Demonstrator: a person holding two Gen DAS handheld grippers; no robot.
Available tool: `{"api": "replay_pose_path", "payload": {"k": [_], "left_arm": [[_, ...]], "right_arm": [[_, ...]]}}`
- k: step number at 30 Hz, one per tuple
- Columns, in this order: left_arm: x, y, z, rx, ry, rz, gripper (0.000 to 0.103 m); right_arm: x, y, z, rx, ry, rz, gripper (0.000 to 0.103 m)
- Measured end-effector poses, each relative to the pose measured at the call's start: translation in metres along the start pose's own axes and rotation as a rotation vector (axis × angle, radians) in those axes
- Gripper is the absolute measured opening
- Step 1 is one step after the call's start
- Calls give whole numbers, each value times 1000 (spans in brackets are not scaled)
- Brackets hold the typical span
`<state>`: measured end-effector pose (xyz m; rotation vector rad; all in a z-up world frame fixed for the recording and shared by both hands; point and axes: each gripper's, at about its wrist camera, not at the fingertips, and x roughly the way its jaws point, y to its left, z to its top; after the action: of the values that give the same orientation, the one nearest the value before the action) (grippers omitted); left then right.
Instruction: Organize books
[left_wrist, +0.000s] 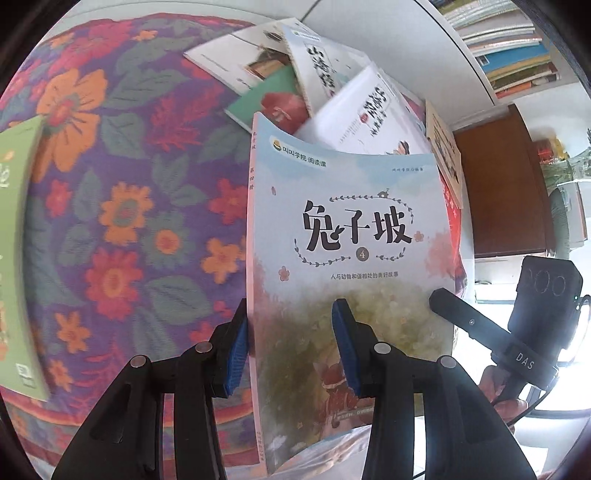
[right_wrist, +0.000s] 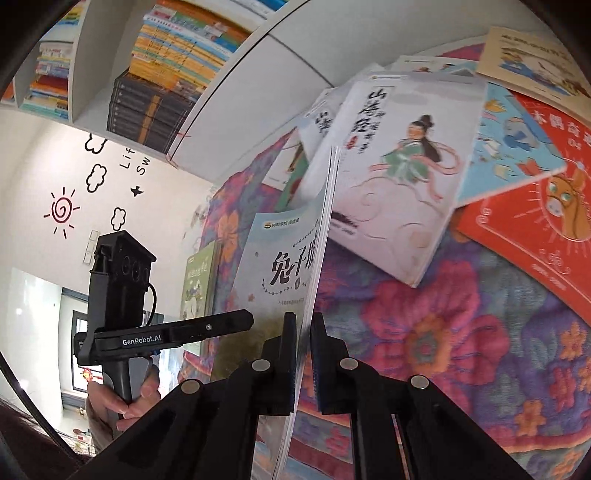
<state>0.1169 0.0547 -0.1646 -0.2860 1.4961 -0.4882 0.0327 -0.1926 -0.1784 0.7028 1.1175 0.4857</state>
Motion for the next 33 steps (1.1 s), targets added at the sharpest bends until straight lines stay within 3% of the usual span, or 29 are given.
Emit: {"api": "replay_pose_path", "payload": {"k": [33], "left_arm": [[-103, 146, -6, -100, -133, 83, 41]], "right_arm": [[128, 130, 9, -96, 83, 112, 8]]}}
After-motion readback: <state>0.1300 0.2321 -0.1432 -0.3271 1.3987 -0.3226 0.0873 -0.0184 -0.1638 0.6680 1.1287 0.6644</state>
